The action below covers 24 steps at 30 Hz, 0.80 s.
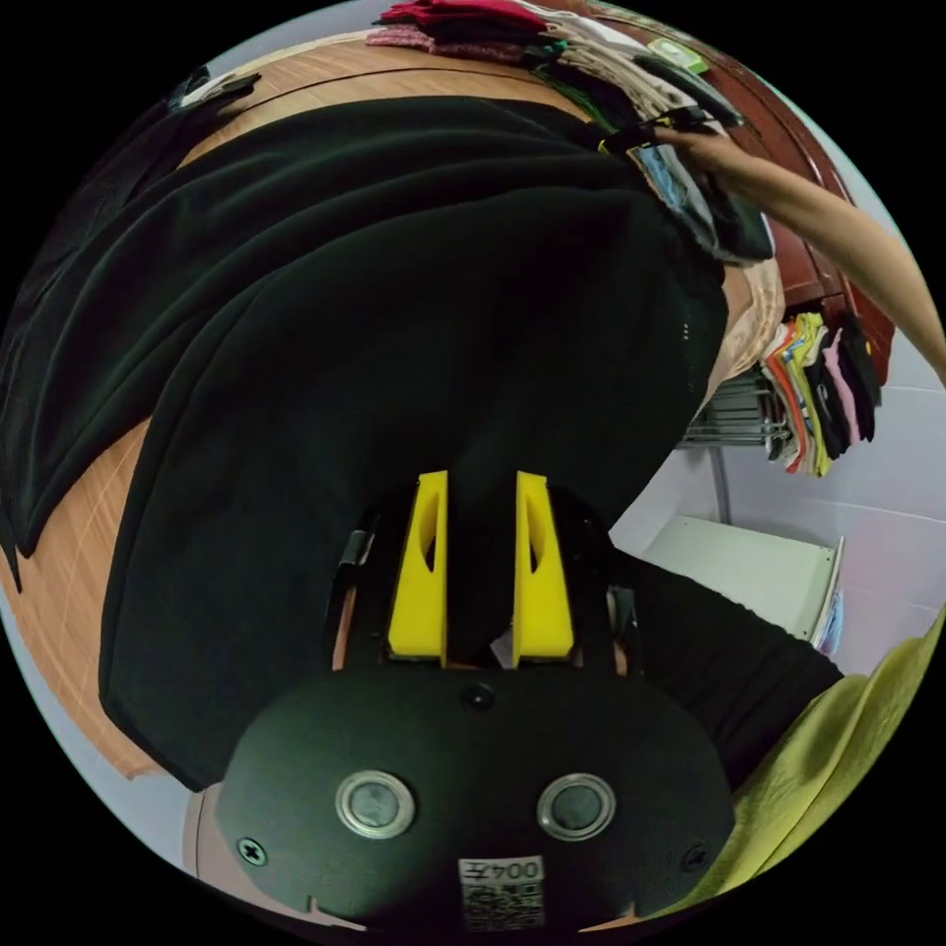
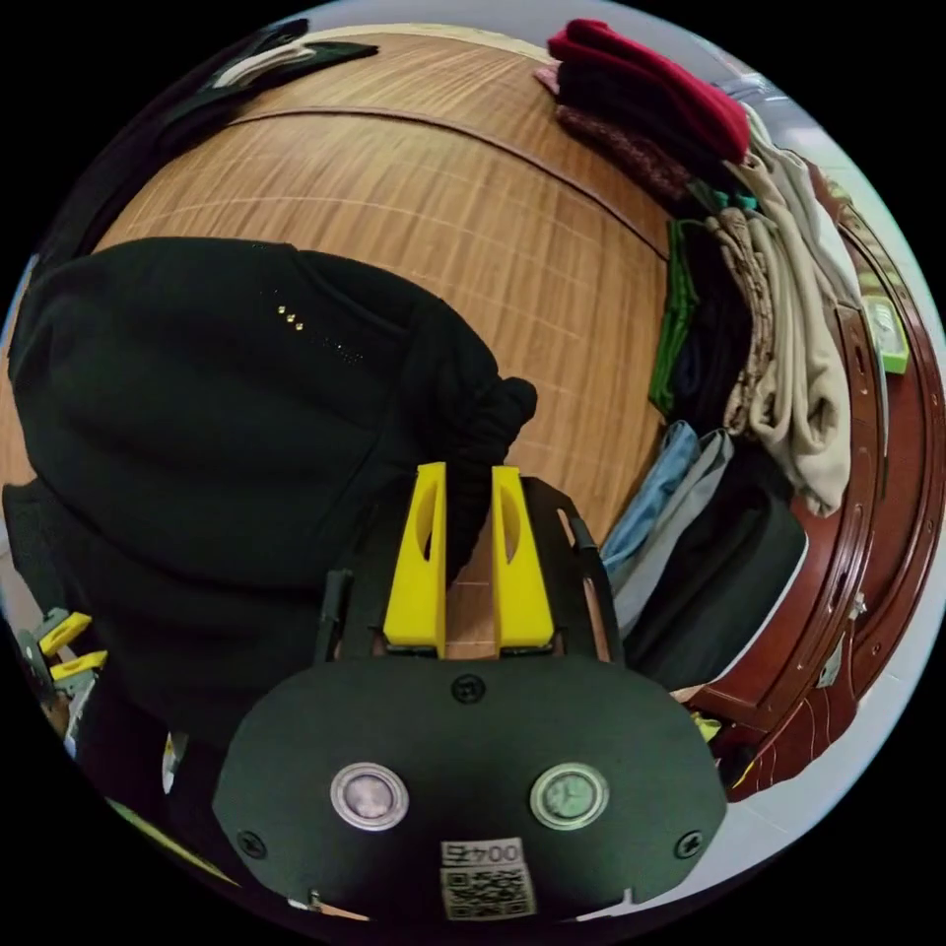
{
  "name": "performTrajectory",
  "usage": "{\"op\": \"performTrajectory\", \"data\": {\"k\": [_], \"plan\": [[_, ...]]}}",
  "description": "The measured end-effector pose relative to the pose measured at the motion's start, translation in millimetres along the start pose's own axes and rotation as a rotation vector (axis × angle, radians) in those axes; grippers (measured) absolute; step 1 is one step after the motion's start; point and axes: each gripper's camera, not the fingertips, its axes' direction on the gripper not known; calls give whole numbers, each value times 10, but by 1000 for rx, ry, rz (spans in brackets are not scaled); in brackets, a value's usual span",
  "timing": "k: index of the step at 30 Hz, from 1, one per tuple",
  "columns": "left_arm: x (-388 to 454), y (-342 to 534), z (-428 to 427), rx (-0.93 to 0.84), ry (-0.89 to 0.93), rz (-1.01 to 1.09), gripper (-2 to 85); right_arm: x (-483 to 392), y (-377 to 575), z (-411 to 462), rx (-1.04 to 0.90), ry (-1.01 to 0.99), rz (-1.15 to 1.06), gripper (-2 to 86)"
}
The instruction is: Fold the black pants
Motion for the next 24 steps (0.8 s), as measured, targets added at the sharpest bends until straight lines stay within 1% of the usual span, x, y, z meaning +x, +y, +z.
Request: {"op": "performTrajectory", "data": {"k": [4,6,8,9,10,12,14,15,16,17,18,19,20,22,24], "plan": [[170,-271,169,9,30,59,126,175,-96,20,-65,-22,89,105],[239,-293,164,12,27,75,134,209,-15,-158,6,-61,149,107],[221,-173,11,75,50,62,140,107,207,-450,120,-114,190,110],[195,-121,-48,93,51,52,141,51,269,-505,136,-144,186,109],[109,8,-178,129,51,24,142,-106,394,-590,156,-214,155,107],[-109,257,-366,169,37,-38,143,-438,572,-642,143,-313,79,101],[-576,669,-524,173,-12,-171,143,-981,767,-587,65,-367,-30,93],[-722,790,-552,171,-27,-216,142,-1113,808,-562,48,-373,-49,90],[-1029,1042,-596,165,-55,-307,141,-1350,871,-507,18,-388,-75,88],[-1340,1298,-628,152,-92,-402,139,-1542,904,-445,-14,-406,-71,87],[-1484,1423,-646,152,-110,-449,138,-1622,911,-416,-25,-413,-63,87],[-1780,1691,-689,167,-141,-553,134,-1759,912,-370,-30,-403,-42,88],[-2047,1945,-722,189,-168,-652,130,-1880,900,-328,-21,-352,-21,88],[-2385,2251,-712,202,-196,-778,124,-2036,845,-227,-45,-294,-3,96],[-2646,2458,-634,205,-172,-864,120,-2186,772,-73,-113,-281,-1,102]]}}
